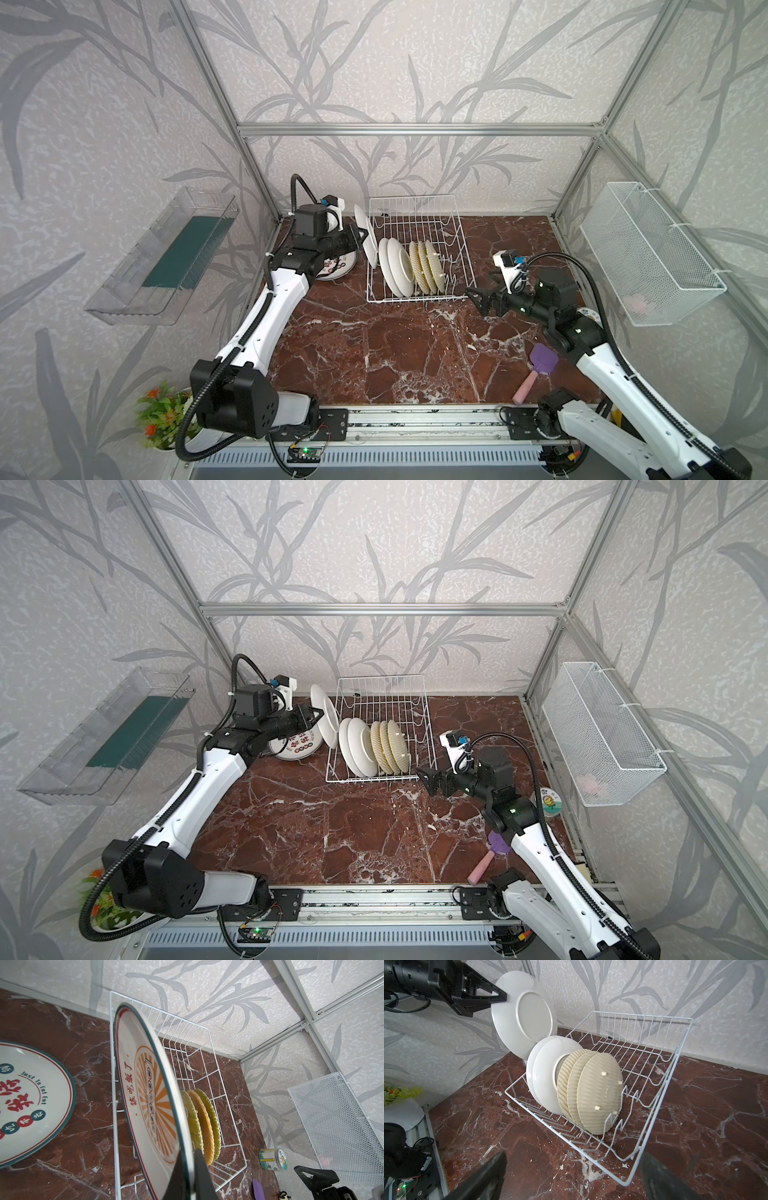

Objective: Unload the plates from the dish rack
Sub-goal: Pick up a plate from the dish rack, then place the plate on the plate.

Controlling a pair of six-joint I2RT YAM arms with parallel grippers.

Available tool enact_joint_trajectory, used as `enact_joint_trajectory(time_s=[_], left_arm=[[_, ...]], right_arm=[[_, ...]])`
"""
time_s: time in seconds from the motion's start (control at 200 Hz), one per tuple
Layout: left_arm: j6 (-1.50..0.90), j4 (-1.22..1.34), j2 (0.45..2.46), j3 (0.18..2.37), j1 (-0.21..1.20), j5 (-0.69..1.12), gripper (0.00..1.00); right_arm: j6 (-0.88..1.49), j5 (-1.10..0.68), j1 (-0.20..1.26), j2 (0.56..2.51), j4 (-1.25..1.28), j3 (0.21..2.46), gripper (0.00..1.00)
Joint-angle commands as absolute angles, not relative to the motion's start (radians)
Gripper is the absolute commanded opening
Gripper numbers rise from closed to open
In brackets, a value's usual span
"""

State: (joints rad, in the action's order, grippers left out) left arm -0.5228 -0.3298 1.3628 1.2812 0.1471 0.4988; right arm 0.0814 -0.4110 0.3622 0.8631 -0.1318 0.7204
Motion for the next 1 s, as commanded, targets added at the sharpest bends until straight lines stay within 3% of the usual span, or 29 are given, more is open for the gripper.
enact_joint_trajectory(time_s=[0.0,0.44,0.995], left_arm=[[-0.499,-0.288,1.324,1.334,0.132,0.494,0.0],[-0.307,-0.436,1.35,1.496,0.142,0.463,0.0],[0.165,-0.58,1.38,1.58,0.397,0.281,0.0]], right_arm=[[0.087,-0.413,0.367,0.863,-0.108,0.716,0.99],[0.163,-0.408,0.367,0.882,-0.109,0.764,0.99],[0.397,-0.325,0.361,0.989,-0.218,0.967,0.99]])
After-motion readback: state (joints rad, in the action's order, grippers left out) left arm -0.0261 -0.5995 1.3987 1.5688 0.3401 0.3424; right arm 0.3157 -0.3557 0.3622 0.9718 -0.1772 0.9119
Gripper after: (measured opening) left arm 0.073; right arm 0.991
